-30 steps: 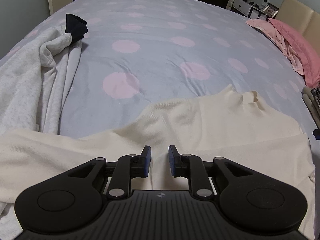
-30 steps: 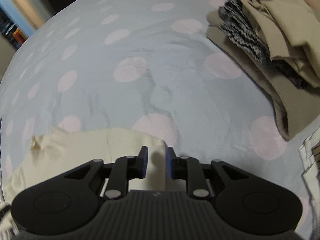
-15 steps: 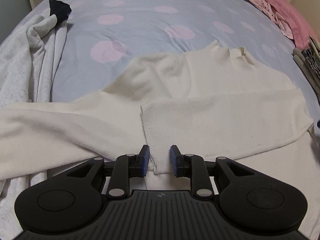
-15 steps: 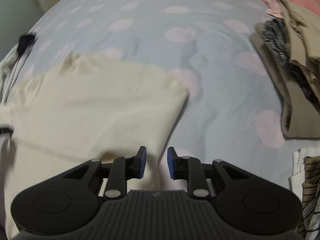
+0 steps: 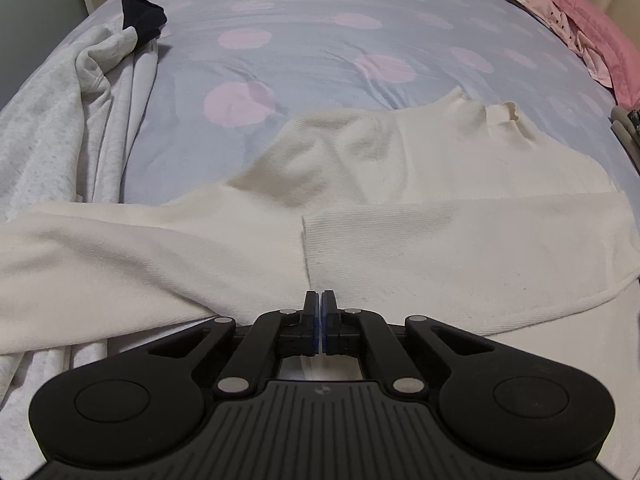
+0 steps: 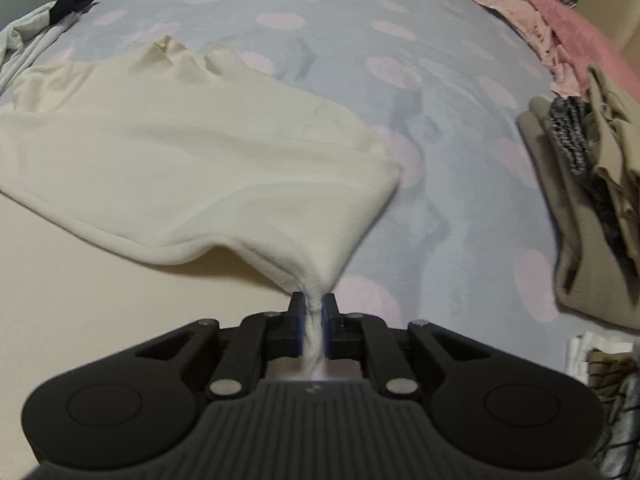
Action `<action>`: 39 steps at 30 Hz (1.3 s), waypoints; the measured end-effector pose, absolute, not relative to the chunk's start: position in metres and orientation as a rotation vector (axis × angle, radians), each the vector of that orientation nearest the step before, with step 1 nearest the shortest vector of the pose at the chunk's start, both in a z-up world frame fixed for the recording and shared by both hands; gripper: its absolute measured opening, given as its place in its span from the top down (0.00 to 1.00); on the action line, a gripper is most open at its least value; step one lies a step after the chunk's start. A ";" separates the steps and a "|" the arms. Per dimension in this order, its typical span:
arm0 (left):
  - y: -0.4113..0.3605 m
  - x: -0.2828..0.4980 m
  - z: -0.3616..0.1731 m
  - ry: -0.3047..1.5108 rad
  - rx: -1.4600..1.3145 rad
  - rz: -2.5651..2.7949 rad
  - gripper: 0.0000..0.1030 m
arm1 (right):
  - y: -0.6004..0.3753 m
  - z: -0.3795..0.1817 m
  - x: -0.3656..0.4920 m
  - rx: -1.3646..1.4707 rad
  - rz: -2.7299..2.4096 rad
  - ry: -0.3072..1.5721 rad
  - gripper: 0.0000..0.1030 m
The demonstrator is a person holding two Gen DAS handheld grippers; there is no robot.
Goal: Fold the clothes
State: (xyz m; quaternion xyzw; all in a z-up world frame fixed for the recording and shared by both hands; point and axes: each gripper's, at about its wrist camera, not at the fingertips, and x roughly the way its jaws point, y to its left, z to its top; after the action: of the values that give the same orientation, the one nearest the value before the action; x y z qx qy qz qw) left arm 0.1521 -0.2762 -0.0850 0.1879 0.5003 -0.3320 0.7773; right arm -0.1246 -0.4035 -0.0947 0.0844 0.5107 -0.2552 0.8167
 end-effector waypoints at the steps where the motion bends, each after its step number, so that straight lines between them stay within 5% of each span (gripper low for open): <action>1: -0.275 0.153 -0.085 1.082 0.405 -0.717 1.00 | -0.406 -0.095 -0.128 0.180 -0.548 1.095 0.92; 11: -0.271 0.156 -0.081 1.084 0.405 -0.732 1.00 | -0.416 -0.097 -0.137 0.238 -0.557 1.152 0.90; 13: -0.264 0.158 -0.074 1.074 0.388 -0.731 0.99 | -0.419 -0.093 -0.138 0.268 -0.561 1.160 0.82; 19: -0.221 0.171 -0.045 1.011 0.326 -0.665 0.85 | -0.416 -0.069 -0.146 0.312 -0.612 1.115 0.67; 39: -0.048 0.201 0.000 0.876 0.107 -0.320 0.57 | -0.364 -0.053 -0.145 0.458 -0.668 1.161 0.57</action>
State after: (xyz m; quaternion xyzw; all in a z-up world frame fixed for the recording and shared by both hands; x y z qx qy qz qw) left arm 0.2015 -0.0479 0.0004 0.0516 0.4219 -0.1542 0.8920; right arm -0.1446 -0.3639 -0.0528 0.2106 0.5332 -0.3068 0.7598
